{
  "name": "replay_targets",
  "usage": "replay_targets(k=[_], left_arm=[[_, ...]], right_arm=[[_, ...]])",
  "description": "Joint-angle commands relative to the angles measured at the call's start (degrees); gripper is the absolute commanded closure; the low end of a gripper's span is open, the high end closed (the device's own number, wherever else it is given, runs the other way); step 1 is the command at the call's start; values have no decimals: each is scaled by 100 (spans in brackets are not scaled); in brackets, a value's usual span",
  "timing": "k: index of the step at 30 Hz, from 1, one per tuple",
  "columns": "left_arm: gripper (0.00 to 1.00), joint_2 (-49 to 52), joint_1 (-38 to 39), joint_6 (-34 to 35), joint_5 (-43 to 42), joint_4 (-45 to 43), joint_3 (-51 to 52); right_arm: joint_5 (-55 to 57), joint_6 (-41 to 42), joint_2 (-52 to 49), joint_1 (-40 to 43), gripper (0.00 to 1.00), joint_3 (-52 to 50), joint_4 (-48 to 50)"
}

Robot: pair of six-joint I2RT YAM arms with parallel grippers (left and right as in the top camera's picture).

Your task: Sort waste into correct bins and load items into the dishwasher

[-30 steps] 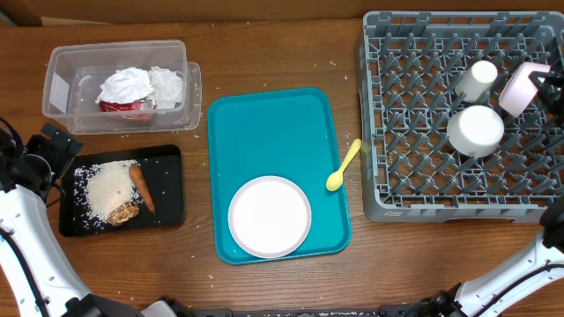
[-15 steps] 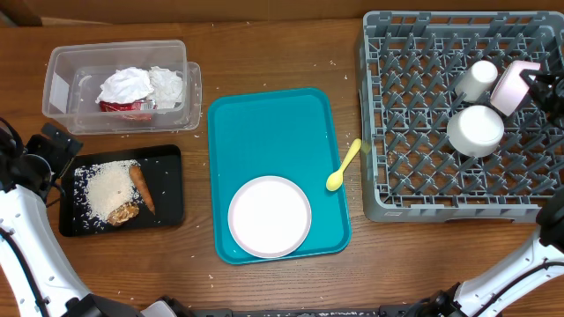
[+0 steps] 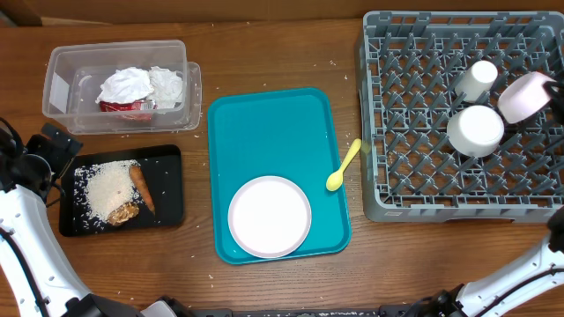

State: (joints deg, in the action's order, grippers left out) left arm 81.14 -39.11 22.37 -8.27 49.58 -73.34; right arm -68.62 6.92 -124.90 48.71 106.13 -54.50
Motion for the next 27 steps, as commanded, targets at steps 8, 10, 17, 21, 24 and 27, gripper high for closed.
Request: replay_targets(k=[8, 10, 17, 21, 24, 27], left_arm=[[0, 17, -13, 57, 37, -9, -31], [0, 17, -13, 57, 37, -9, -31], [0, 17, -13, 57, 37, -9, -31], [0, 17, -13, 57, 37, -9, -31], [0, 17, -13, 57, 37, -9, -31], [0, 17, -13, 57, 37, -9, -31]], right_arm=[[2411, 79, 114, 308, 60, 1593, -1488], [2597, 24, 114, 306, 60, 1818, -1827], [2667, -160, 114, 212, 70, 1989, -2356], [2988, -245, 114, -70, 66, 1989, -2337], [3318, -404, 114, -380, 60, 1989, -2124], [4026, -413, 114, -802, 57, 1989, -1753]])
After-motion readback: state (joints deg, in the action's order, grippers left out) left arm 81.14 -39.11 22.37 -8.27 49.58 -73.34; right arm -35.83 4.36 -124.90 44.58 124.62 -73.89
